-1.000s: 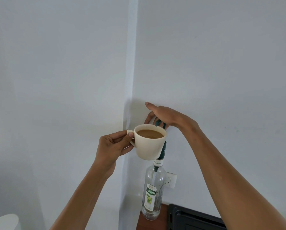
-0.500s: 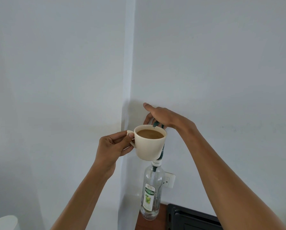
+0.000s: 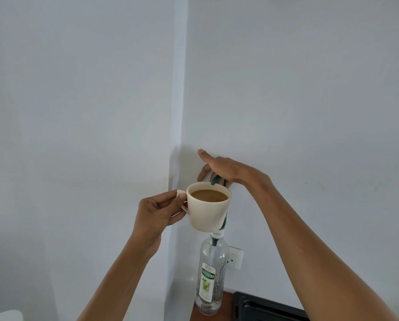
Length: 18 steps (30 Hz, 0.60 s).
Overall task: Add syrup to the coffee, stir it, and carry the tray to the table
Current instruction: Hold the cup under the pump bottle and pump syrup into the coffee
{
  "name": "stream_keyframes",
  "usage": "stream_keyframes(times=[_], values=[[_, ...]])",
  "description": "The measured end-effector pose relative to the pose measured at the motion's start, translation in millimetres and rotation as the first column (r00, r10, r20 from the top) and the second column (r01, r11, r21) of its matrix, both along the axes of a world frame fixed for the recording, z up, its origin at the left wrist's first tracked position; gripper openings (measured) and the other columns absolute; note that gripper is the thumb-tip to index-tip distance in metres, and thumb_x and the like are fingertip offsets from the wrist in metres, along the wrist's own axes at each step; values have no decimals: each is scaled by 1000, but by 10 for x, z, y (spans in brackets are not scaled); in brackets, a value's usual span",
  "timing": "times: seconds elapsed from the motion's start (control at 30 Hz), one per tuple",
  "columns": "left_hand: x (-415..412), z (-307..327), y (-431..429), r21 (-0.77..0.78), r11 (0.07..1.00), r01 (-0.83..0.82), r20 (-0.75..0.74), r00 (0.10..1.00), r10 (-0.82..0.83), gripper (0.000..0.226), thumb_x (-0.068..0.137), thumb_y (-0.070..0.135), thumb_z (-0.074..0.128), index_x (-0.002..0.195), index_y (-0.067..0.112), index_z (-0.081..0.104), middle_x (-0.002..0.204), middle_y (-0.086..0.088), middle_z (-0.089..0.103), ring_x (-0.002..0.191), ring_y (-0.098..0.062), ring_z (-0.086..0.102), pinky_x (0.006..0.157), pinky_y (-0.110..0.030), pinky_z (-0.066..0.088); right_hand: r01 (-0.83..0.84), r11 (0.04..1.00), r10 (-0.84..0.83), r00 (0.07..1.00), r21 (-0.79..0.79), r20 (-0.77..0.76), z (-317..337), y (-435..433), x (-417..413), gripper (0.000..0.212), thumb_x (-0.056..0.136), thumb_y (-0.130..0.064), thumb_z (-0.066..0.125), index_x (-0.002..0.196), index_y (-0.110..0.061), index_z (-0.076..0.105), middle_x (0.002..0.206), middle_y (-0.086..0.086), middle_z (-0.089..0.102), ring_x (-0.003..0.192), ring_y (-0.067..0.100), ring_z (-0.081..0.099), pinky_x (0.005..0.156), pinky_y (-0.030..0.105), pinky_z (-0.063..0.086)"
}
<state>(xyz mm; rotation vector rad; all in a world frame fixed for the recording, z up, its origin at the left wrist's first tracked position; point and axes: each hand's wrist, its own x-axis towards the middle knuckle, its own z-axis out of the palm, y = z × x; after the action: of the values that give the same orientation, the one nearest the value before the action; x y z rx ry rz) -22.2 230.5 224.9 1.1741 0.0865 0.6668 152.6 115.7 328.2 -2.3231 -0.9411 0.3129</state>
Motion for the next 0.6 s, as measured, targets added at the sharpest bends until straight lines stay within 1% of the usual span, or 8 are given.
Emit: stream_keyframes(times=[0.1,0.27,0.47,0.6], values=[[-7,-9,11,-1,1000,-3,1,1000,3,18,72,21,79,89,19,86,95,-13,83,89,-22,81,70,-24,63,3,1000,-3,1000,15,4,30,-7,10,93,93,-80,11,99,-19,81,87,5,72,79,20,69,66,31,54],[-12,-23,26,3,1000,-1,10,1000,1,19,73,22,79,91,19,86,95,-12,83,90,-21,80,71,-24,63,-3,1000,3,1000,-17,-14,45,-10,29,94,90,-84,10,97,-22,81,81,-1,72,77,17,72,62,28,55],[-7,-30,41,-2,1000,7,16,1000,-7,18,74,22,79,90,21,86,94,-12,83,89,-21,80,71,-23,63,13,1000,-13,1000,16,1,-2,19,23,95,82,-89,12,89,-25,82,83,1,74,77,17,72,60,27,54],[6,-26,35,-7,1000,6,14,1000,-6,19,74,21,78,91,20,86,95,-12,83,90,-22,80,71,-23,63,30,998,-30,1000,49,7,2,13,18,98,76,-91,11,89,-26,83,84,3,76,76,16,73,56,25,53]])
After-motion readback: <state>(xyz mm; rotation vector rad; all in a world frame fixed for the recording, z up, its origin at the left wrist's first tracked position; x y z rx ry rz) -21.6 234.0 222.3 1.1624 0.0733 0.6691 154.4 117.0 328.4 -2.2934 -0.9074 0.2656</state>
